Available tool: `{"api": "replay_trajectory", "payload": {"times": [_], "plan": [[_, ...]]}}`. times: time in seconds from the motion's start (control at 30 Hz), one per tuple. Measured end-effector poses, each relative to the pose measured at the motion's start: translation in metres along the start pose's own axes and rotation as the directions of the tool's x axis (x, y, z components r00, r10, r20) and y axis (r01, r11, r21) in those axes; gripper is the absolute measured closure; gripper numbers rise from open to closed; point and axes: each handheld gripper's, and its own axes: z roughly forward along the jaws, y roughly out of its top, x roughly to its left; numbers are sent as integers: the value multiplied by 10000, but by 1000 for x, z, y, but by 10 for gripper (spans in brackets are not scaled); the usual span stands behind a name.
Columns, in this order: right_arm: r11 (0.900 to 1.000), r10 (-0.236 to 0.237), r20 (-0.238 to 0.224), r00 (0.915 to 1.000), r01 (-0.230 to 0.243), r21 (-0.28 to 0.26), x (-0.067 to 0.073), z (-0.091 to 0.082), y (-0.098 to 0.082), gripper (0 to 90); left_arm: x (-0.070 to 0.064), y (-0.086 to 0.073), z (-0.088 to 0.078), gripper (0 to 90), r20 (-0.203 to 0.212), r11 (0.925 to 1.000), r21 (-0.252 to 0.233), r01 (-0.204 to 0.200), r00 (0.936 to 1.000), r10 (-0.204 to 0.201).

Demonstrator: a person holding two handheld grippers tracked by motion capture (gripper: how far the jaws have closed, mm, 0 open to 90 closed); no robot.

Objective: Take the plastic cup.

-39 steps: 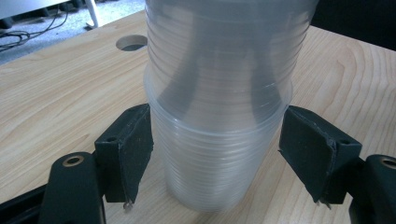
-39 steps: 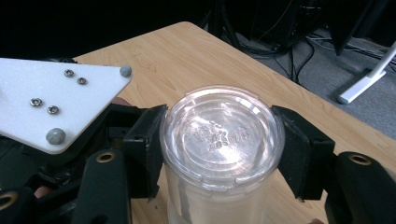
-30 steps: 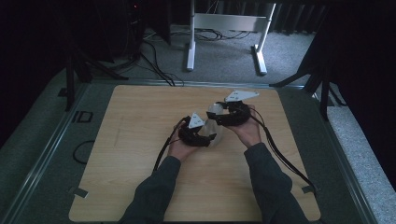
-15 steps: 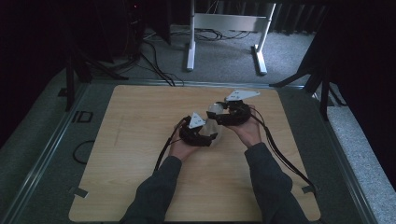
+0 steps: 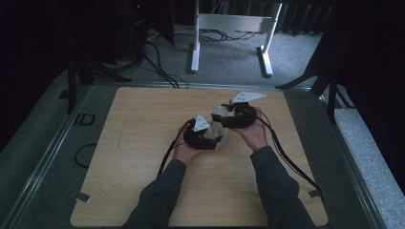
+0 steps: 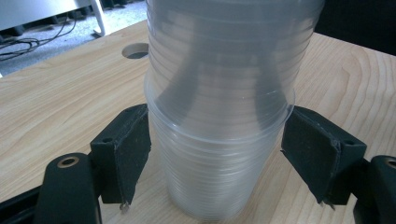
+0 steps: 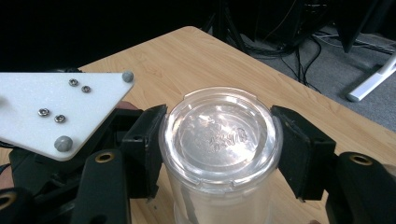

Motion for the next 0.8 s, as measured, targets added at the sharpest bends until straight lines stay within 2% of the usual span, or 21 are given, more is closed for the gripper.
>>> {"api": "replay_trajectory", "payload": {"times": [0.33,0.6,0.8], "plan": [[9999,24,-27,10000,-24,-119,-1,-3,2,377,0,-1,0,290,-21,9999,13,-119,9999,119],[9997,227,-266,9994,-229,-66,-1,0,0,381,-2,2,1,214,-20,9993,-368,37,10000,-38],[9990,426,-357,9985,-429,-77,-1,1,0,383,-3,2,5,202,-109,9996,-295,0,9999,-3]]}}
